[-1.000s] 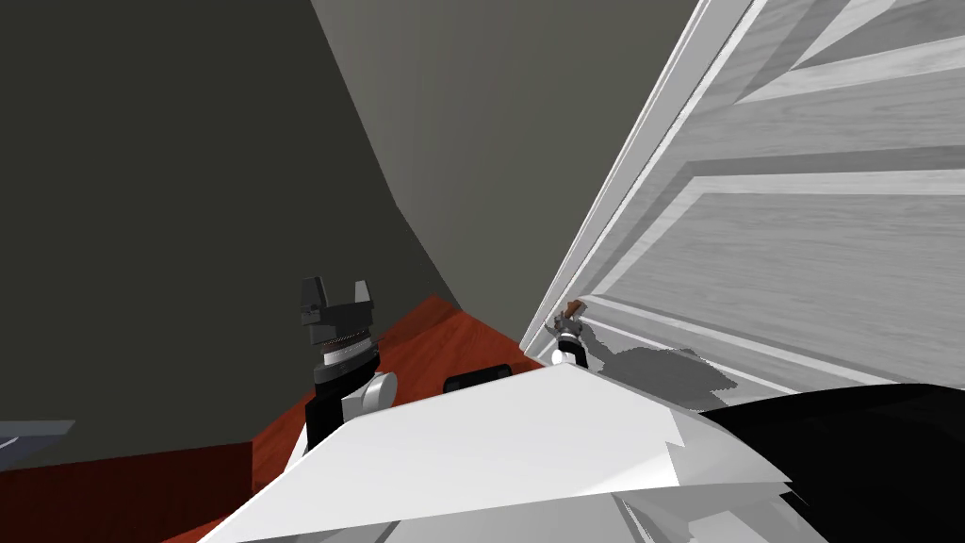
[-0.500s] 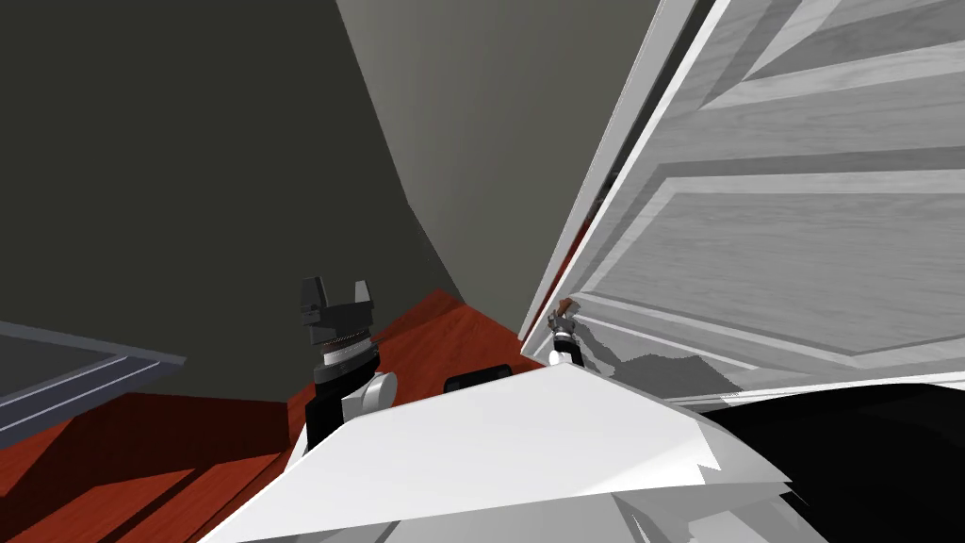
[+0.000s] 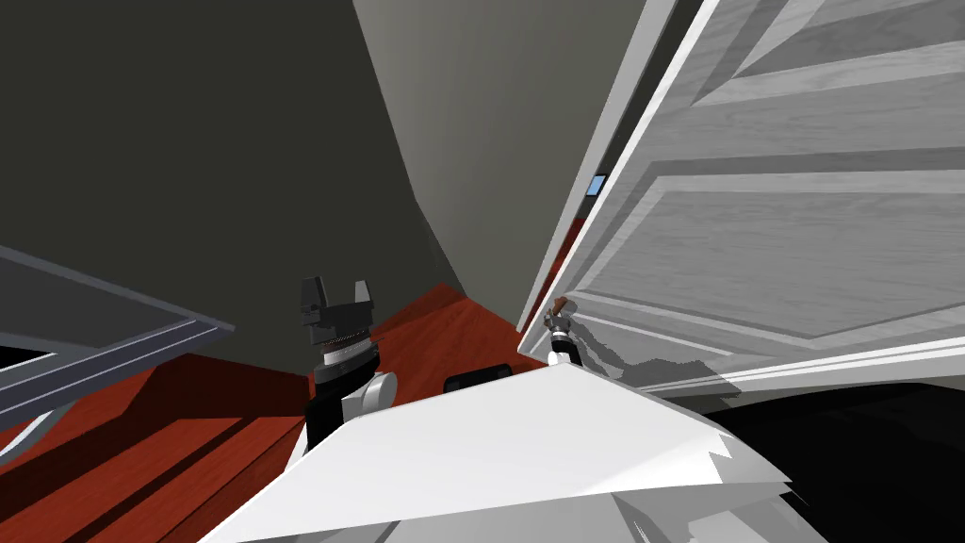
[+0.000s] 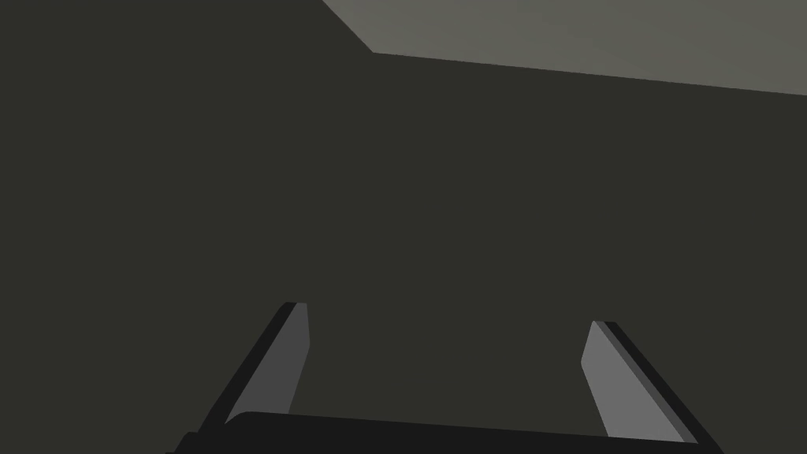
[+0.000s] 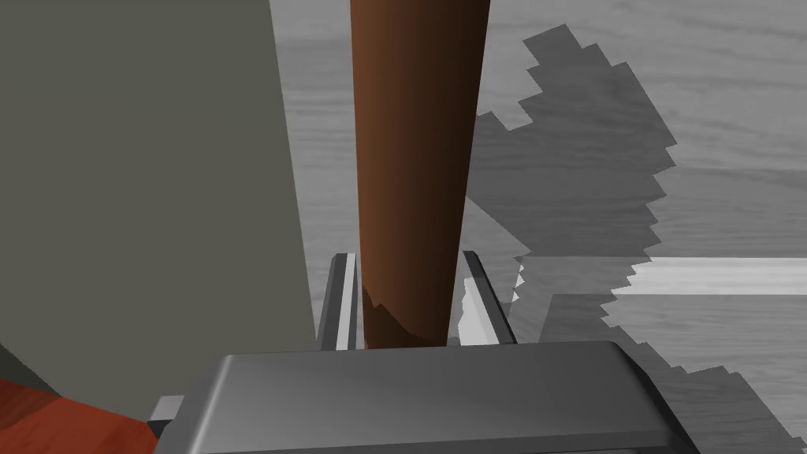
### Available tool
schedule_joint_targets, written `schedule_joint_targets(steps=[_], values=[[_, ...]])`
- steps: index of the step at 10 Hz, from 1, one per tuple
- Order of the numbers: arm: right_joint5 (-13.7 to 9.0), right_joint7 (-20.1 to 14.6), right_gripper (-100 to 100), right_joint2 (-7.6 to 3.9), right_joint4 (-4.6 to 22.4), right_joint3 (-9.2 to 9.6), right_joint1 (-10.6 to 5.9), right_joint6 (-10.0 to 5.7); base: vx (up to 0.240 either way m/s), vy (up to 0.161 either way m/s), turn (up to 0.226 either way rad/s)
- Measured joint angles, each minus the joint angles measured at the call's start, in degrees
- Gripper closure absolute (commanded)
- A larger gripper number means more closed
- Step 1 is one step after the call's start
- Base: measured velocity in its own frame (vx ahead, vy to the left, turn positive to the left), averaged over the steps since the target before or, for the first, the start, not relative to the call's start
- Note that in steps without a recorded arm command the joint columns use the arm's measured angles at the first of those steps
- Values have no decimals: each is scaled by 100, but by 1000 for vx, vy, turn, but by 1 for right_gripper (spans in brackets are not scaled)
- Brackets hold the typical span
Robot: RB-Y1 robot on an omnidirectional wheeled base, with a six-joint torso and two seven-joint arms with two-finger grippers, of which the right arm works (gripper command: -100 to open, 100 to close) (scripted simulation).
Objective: Pull the door open
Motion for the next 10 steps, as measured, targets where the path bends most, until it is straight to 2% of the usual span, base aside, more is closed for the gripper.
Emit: schedule_joint_targets(steps=[3,4,6,7,9,10], values=[[147,-163,100,-68,-35,256,56,-34,-240,29,46],[176,-178,100,-86,-105,310,84,-15,-111,22,12],[205,-186,100,-101,-163,372,126,11,-178,-25,56],[244,-234,100,-125,-155,439,103,-21,-215,-26,73],[308,-290,100,-187,-336,569,208,-13,-219,-36,64],[364,-360,100,-218,-314,673,200,-49,-225,-20,68]])
